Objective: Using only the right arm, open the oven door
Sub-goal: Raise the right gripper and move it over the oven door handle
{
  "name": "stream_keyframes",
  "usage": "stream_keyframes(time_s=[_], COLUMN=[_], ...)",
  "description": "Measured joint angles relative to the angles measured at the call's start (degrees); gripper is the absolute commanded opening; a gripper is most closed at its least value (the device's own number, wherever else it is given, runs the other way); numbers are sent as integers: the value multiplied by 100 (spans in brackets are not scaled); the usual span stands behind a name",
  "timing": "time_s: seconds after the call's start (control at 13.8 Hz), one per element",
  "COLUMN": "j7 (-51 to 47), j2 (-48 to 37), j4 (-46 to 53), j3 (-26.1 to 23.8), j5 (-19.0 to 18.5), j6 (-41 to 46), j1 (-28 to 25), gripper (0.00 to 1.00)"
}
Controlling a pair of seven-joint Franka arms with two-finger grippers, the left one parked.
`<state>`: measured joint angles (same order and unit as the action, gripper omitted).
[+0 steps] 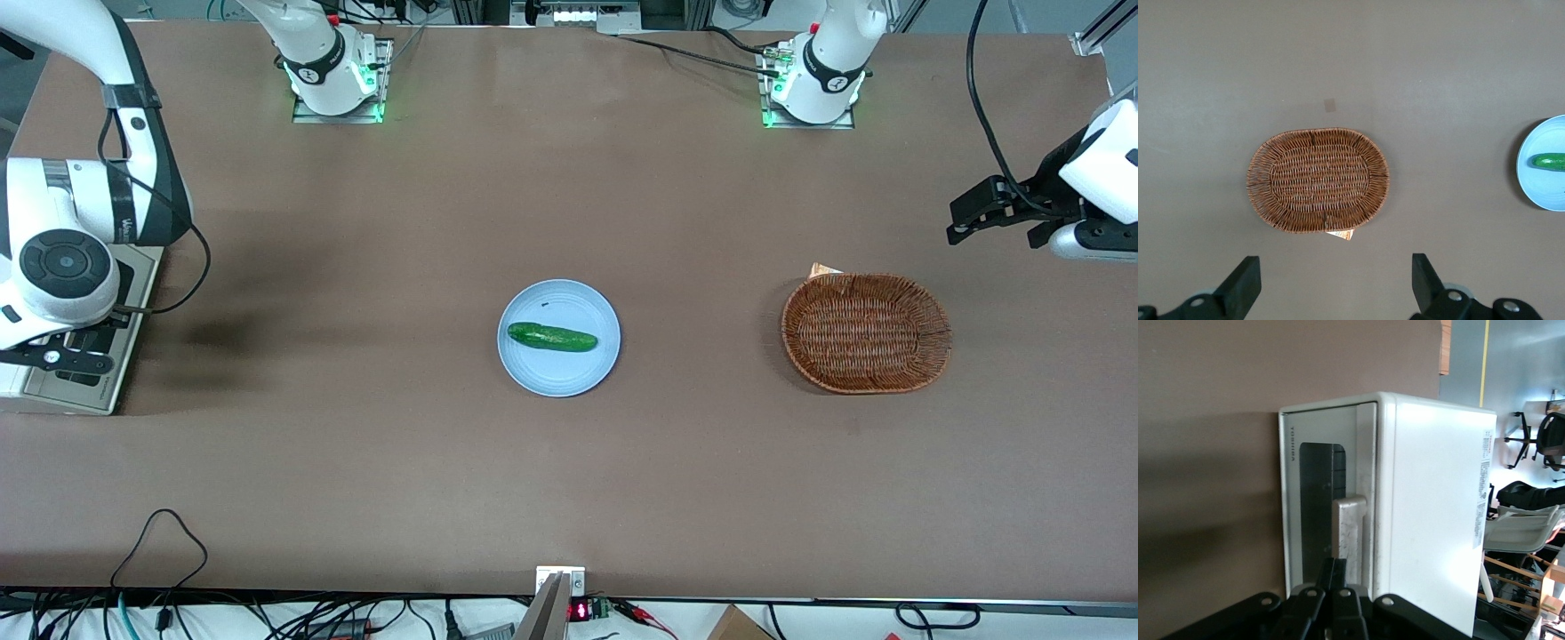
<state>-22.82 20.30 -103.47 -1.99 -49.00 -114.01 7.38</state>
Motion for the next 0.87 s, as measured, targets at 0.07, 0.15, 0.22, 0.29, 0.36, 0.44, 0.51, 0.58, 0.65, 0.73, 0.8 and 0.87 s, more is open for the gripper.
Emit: stream_keyframes(time_s=[0.07, 0.15, 0.22, 0.29, 0.36, 0.44, 0.51, 0.58, 0.65, 0.73, 0.8, 0.87], j7=[-24, -53, -75, -88, -93, -97, -106, -117, -135, -175, -215, -236], j2=[37, 56, 59, 59, 59, 58, 58, 59, 60, 63, 71, 87], j4=[-19, -47, -76, -92, -99, -108, -131, -169, -206, -243, -275, -301], j3=[23, 53, 72, 79, 79, 80, 93, 123, 154, 175, 185, 186], j5=[-166, -308, -383, -417, -427, -430, -430, -430, -430, -430, -430, -430], j6=[-4, -9, -15, -17, -17, -17, -17, -17, -19, -25, -29, -37], j1=[13, 18, 27, 39, 56, 69, 73, 74, 75, 76, 76, 76], gripper=[0, 0, 0, 0, 0, 0, 0, 0, 0, 0, 0, 0])
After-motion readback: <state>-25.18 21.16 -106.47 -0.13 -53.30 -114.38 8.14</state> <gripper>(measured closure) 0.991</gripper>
